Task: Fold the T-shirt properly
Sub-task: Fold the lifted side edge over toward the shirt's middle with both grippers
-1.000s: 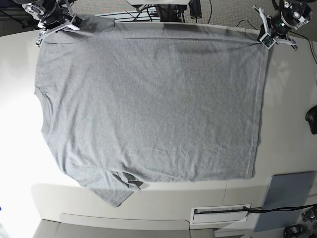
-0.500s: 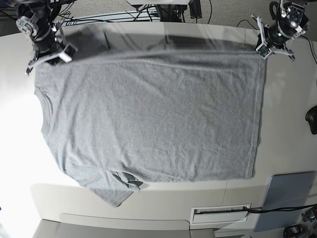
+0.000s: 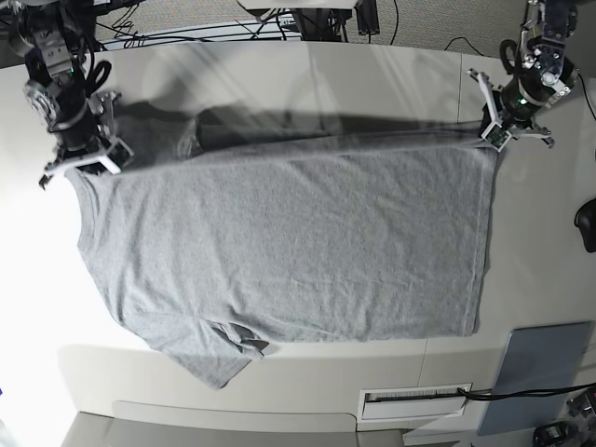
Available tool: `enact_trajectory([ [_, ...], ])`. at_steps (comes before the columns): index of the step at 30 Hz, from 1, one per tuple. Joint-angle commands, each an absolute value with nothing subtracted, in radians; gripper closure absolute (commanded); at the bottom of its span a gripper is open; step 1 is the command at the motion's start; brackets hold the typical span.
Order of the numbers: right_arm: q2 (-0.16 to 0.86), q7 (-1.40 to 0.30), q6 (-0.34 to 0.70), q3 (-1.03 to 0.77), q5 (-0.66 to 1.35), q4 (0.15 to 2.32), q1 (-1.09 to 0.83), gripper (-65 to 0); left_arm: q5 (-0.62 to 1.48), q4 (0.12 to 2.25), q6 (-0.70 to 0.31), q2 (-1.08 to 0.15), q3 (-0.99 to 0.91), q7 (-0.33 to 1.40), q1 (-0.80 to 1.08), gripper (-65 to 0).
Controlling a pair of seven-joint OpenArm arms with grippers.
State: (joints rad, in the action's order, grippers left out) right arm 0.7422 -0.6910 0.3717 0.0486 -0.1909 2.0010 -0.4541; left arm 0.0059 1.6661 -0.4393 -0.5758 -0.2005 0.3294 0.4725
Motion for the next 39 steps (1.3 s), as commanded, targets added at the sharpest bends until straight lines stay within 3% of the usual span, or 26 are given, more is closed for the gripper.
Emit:
enact_trajectory([
  [1, 0.759, -0.680, 0.359, 0.063, -0.203, 2.001, -0.425, 0.0, 0.003, 1.670, -0.428, -0.585, -0.207, 0.318, 0.455, 0.0],
  [19, 0.759, -0.673, 0.357, 0.401, -0.270, 1.836, -0.062, 0.0, -0.027, 1.653, -0.435, -0.563, -0.205, 0.335, 0.373, 0.0],
  [39, 0.756, -0.652, 0.357, 0.413, -0.269, 1.831, -0.017, 0.0, -0.052, 1.653, -0.435, -0.563, -0.205, 0.344, 0.301, 0.0],
])
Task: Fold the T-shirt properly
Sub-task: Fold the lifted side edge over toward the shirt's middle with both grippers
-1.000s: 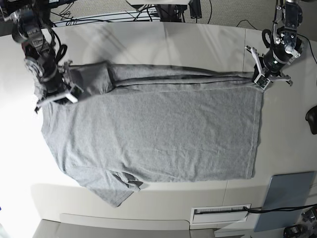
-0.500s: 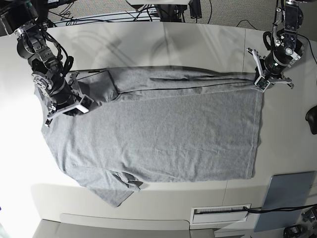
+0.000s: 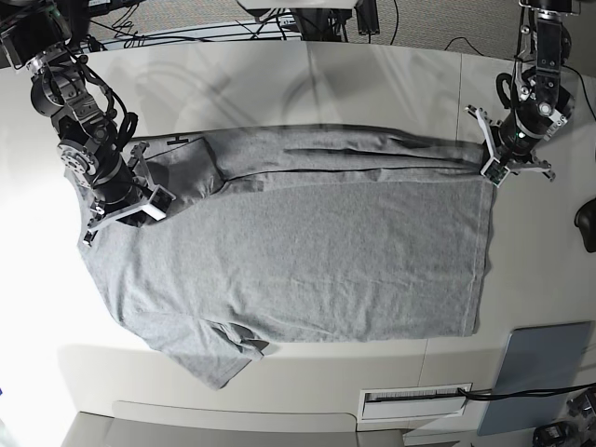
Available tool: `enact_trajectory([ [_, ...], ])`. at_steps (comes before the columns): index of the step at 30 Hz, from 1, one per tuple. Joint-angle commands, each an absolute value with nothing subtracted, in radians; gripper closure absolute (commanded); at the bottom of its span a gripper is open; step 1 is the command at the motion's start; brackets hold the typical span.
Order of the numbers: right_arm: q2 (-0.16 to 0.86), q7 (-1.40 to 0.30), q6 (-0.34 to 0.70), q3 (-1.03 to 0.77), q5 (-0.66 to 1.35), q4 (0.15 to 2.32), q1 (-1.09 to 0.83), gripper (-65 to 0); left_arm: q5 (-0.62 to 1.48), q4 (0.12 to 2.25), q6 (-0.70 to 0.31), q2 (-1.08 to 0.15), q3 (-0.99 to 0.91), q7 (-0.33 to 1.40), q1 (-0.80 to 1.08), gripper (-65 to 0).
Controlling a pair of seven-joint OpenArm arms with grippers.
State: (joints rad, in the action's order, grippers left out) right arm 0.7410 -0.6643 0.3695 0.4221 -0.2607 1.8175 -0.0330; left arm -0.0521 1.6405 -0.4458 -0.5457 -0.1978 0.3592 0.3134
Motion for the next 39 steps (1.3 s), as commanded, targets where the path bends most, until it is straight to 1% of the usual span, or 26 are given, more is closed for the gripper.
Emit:
enact_trajectory([
  [1, 0.756, -0.652, 0.357, 0.413, -0.269, 1.831, -0.017, 0.0, -0.052, 1.653, -0.435, -0.563, -0.205, 0.344, 0.294, 0.0],
  [8, 0.756, -0.654, 0.357, 0.413, -0.270, 1.831, -0.017, 0.0, -0.052, 1.653, -0.436, -0.566, -0.205, 0.346, 0.250, 0.0],
  [17, 0.756, -0.654, 0.355, 0.413, -0.270, 1.831, -0.017, 0.0, -0.051, 1.653, -0.428, -0.566, -0.205, 0.348, 0.241, 0.0],
  [18, 0.756, -0.654, 0.355, 0.413, -0.270, 1.831, -0.017, 0.0, -0.048, 1.653, -0.416, -0.566, -0.205, 0.350, 0.237, 0.0],
  [21, 0.756, -0.657, 0.354, 0.413, -0.270, 1.831, -0.017, 0.0, -0.047, 1.653, -0.316, -0.566, -0.205, 0.365, 0.227, 0.0],
  [22, 0.756, -0.659, 0.354, 0.413, -0.270, 1.831, -0.017, 0.0, -0.043, 1.653, -0.303, -0.566, -0.205, 0.378, 0.222, 0.0],
  [24, 0.756, -0.658, 0.354, 0.413, -0.270, 1.831, -0.017, 0.0, -0.016, 1.653, -0.317, -0.566, -0.205, 0.389, 0.218, 0.0],
  [27, 0.756, -0.659, 0.354, 0.413, -0.270, 1.831, -0.017, 0.0, 0.014, 1.653, -0.410, -0.566, -0.205, 0.389, 0.217, 0.0],
  [28, 0.756, -0.659, 0.354, 0.413, -0.270, 1.831, -0.017, 0.0, 0.016, 1.653, -0.425, -0.566, -0.205, 0.389, 0.216, 0.0],
  [33, 0.756, -0.659, 0.353, 0.413, -0.270, 1.831, -0.017, 0.0, 0.012, 1.653, -0.374, -0.566, -0.205, 0.389, 0.216, 0.0],
  [39, 0.756, -0.658, 0.353, 0.413, -0.270, 1.831, -0.017, 0.0, 0.012, 1.653, -0.375, -0.566, -0.205, 0.384, 0.216, 0.0],
])
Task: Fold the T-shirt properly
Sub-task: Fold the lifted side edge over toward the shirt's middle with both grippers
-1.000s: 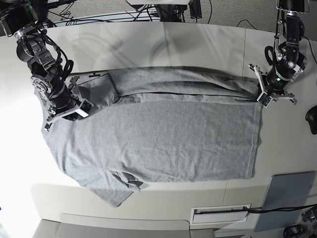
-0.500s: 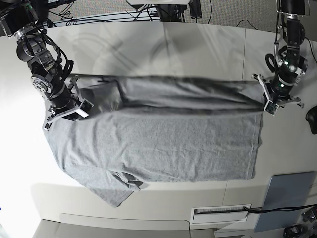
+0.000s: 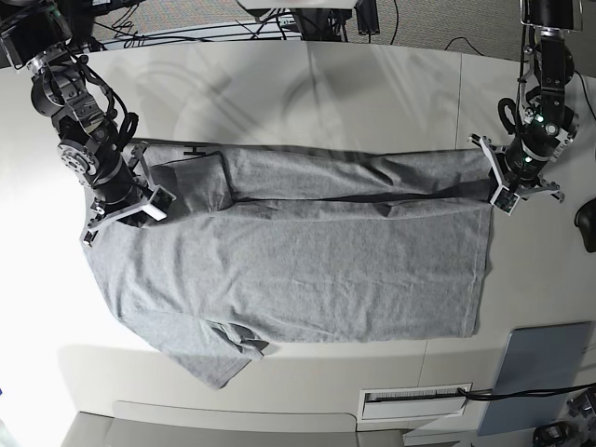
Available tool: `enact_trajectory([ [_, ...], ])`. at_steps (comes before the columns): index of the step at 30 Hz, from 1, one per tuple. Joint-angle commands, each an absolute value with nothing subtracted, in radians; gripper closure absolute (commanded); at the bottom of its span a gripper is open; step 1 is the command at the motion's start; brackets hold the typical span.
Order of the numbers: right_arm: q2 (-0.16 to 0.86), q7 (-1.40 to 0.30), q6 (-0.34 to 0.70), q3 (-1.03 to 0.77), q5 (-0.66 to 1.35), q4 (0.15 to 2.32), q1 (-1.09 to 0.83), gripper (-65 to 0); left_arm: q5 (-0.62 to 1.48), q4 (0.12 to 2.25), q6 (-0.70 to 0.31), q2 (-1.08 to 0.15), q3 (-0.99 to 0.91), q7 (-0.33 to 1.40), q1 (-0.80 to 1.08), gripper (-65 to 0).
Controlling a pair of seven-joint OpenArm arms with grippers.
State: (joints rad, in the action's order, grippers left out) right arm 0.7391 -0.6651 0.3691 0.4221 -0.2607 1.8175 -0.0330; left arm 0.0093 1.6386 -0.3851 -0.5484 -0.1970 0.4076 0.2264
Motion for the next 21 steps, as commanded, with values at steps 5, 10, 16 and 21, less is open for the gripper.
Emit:
enact_trajectory([
  [5, 0.752, -0.660, 0.353, 0.413, -0.270, 1.831, -0.017, 0.0, 0.012, 1.653, -0.375, -0.566, -0.205, 0.374, 0.213, 0.0],
  [10, 0.711, -0.673, 0.353, 0.412, -0.270, 1.831, -0.016, -6.4, 0.013, 1.653, -0.374, -0.566, -0.205, 0.374, 0.194, -8.1],
  [16, 0.673, -0.686, 0.329, 0.410, -0.272, 1.831, -0.016, -26.1, 0.031, 1.653, -0.371, -0.568, -0.205, 0.382, 0.166, -29.2],
  [21, 0.673, -0.745, 0.196, 0.401, -0.303, 1.831, -0.017, -26.1, 0.033, 1.653, -0.333, -0.568, -0.205, 0.405, 0.167, -29.2],
])
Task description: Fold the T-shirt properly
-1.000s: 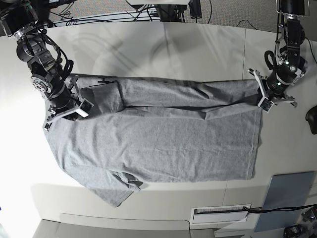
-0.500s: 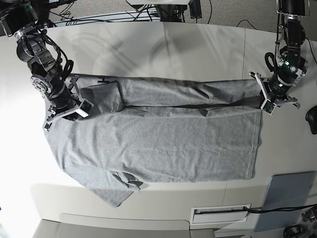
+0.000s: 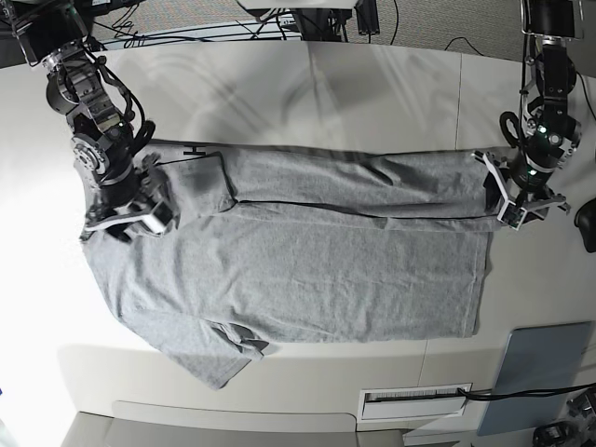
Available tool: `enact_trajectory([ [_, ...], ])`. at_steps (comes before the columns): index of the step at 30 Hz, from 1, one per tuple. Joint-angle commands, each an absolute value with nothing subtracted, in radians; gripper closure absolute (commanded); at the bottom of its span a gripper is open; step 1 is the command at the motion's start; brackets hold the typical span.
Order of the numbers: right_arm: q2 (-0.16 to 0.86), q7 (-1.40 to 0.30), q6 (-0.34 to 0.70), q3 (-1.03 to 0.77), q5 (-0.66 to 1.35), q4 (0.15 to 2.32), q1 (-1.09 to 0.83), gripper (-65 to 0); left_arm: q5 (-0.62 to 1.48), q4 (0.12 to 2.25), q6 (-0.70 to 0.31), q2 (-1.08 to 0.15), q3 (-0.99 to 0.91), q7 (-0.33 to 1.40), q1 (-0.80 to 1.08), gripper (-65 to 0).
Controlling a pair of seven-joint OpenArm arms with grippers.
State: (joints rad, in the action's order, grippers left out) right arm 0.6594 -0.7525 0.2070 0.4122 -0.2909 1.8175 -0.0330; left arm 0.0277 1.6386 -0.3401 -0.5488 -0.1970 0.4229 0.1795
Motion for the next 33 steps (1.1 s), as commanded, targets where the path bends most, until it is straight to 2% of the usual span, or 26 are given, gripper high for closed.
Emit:
enact_trajectory([
  [1, 0.673, -0.759, 0.194, 0.396, -0.299, 1.831, -0.017, -26.0, 0.046, 1.653, -0.333, -0.568, -0.205, 0.412, 0.169, -29.2],
  [4, 0.673, -0.806, 0.192, 0.389, -0.238, 1.831, -0.024, -26.0, 0.136, 1.653, -0.331, -0.566, -0.205, 0.478, 0.176, -28.3],
  [6, 0.673, -0.812, 0.158, 0.383, -0.192, 1.831, -0.045, -25.5, 0.184, 1.653, -0.312, -0.565, -0.205, 0.490, 0.193, -22.9],
  [7, 0.673, -0.813, 0.118, 0.379, -0.186, 1.831, -0.059, -22.4, 0.210, 1.653, -0.296, -0.566, -0.205, 0.490, 0.205, -18.2],
  [10, 0.672, -0.831, -0.023, 0.347, -0.201, 1.831, -0.108, -5.0, 0.276, 1.653, -0.265, -0.565, -0.205, 0.490, 0.242, 0.0],
  [11, 0.670, -0.833, -0.054, 0.327, -0.204, 1.831, -0.126, 0.0, 0.297, 1.653, -0.266, -0.564, -0.205, 0.490, 0.251, 0.0],
  [15, 0.627, -0.822, -0.062, 0.212, -0.157, 1.831, -0.191, 0.0, 0.319, 1.651, -0.265, -0.544, -0.206, 0.490, 0.257, 0.0],
  [20, 0.557, -0.764, 0.012, 0.111, -0.024, 1.830, -0.251, 0.0, 0.338, 1.575, -0.224, -0.481, -0.205, 0.470, 0.234, 0.0],
  [23, 0.525, -0.756, 0.030, 0.101, -0.010, 1.819, -0.264, 0.0, 0.359, 1.483, -0.241, -0.462, -0.205, 0.448, 0.215, 0.0],
  [26, 0.501, -0.746, 0.041, 0.101, -0.011, 1.758, -0.266, 0.0, 0.379, 1.436, -0.305, -0.460, -0.205, 0.454, 0.217, 0.0],
  [33, 0.496, -0.727, 0.056, 0.101, -0.031, 1.670, -0.299, 0.0, 0.378, 1.435, -0.311, -0.476, -0.207, 0.464, 0.299, 0.0],
])
